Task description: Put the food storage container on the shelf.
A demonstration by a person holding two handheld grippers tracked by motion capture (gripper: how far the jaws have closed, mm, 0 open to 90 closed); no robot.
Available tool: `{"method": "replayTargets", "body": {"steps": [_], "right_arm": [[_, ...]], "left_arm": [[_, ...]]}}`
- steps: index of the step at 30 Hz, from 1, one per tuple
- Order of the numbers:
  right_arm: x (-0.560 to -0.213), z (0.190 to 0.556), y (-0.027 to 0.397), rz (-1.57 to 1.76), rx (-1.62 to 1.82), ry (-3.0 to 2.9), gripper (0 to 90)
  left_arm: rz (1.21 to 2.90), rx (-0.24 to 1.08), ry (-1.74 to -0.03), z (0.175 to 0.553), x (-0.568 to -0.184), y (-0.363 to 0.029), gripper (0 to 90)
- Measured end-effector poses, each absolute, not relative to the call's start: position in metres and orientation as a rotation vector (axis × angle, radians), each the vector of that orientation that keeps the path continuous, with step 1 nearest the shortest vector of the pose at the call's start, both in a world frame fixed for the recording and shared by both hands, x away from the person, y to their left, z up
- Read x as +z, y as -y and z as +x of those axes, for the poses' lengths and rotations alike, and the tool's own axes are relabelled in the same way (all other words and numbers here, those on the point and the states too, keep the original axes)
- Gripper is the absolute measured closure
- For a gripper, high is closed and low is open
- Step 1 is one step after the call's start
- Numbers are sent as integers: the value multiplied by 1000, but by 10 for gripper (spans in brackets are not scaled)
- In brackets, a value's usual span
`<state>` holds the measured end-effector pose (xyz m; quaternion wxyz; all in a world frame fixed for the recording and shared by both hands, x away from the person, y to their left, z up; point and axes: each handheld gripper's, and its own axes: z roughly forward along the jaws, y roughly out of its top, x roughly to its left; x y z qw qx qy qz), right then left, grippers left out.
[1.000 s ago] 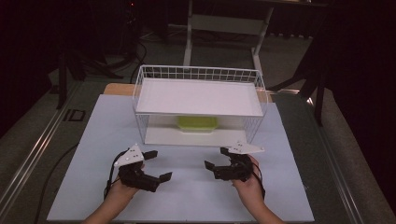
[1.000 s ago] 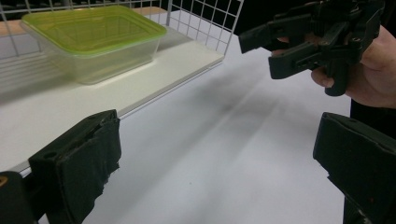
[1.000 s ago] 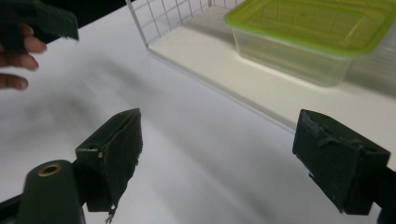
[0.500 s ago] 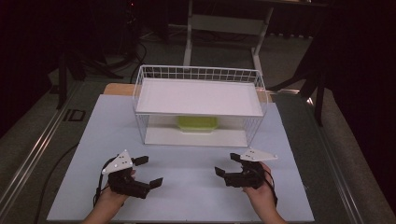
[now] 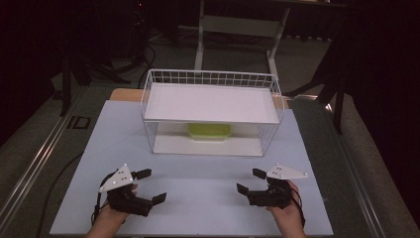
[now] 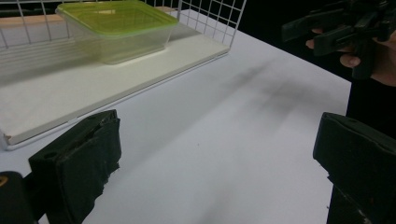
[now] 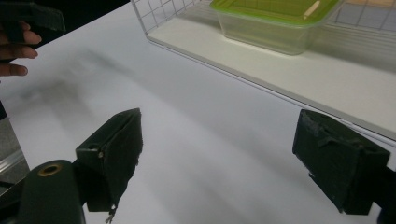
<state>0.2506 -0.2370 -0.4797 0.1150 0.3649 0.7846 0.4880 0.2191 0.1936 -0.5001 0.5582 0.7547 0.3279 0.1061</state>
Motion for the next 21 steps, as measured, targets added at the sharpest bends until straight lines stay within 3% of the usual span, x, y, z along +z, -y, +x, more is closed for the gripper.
{"method": "replayTargets", "body": {"steps": [21], "right_arm": [[-499,249,258,1067,1389,-2296,162]], "left_arm": [[1789,251,-770,217,-514,-195,19]]}}
